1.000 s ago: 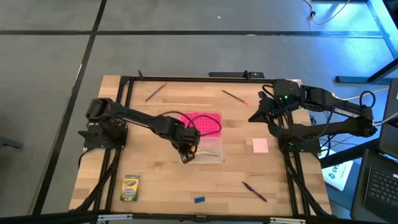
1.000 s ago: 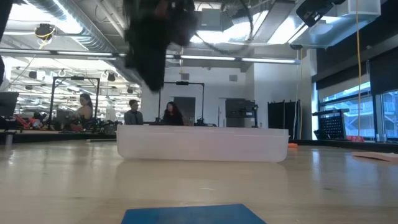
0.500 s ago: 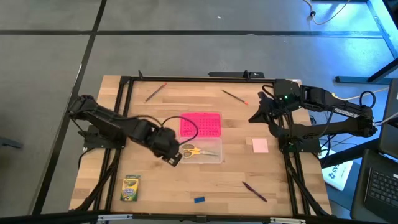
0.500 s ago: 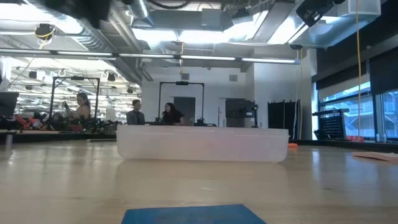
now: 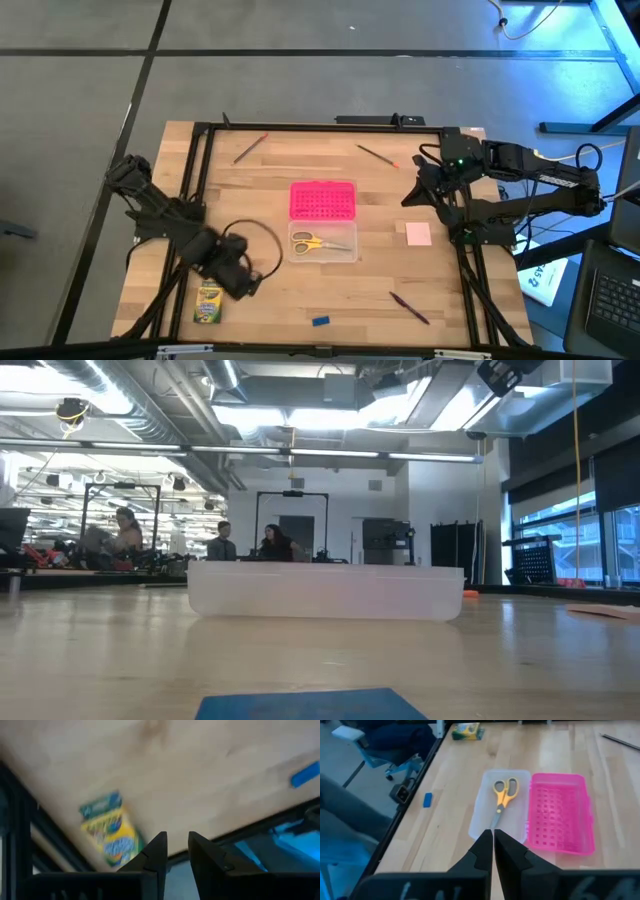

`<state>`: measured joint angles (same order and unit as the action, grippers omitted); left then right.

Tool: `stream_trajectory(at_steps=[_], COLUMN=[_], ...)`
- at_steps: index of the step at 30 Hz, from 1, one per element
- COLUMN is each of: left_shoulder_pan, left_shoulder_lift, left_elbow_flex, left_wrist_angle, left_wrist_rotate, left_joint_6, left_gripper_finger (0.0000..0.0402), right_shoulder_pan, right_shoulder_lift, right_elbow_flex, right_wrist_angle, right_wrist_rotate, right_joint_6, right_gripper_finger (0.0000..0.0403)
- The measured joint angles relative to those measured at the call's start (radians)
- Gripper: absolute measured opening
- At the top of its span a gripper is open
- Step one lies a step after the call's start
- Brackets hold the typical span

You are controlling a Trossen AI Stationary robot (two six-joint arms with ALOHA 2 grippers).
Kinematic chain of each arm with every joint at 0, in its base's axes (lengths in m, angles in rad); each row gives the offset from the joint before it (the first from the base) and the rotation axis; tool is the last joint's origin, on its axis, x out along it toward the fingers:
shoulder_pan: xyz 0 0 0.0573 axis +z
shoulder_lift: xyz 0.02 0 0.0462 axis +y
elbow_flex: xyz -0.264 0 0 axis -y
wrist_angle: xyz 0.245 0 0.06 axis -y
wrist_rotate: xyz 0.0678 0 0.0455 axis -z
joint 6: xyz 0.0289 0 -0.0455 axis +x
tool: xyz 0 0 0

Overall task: Pack school essentials
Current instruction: Put the box of crayons into the pencil case

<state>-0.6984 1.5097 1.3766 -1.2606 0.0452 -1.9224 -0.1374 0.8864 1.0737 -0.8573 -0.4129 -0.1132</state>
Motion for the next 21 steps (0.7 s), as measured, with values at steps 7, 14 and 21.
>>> stream_trajectory(at_steps=[7,14,21], left_shoulder_pan=[-0.171,-0.296,-0.335], left_shoulder_lift=[0.002,0.003,0.003], left_elbow_flex=[0.0,-0.06,-0.148], left_wrist_angle=[-0.002,0.048,0.177], left_wrist_rotate=[-0.003,-0.01,-0.03], left_joint_6=[-0.247,-0.415,-0.423], left_gripper_finger=[0.0063,0.0065,0.0055], right_shoulder_pan=[0.041,0.045,0.045], right_shoulder_lift=[0.006,0.008,0.008], right_elbow_flex=[0.0,0.0,0.0], right_wrist_angle=[0.017,0.039,0.039], right_wrist_rotate=[0.028,0.028,0.027], right_joint_6=[0.005,0.005,0.008], right_gripper_finger=[0.0021,0.0021,0.0021])
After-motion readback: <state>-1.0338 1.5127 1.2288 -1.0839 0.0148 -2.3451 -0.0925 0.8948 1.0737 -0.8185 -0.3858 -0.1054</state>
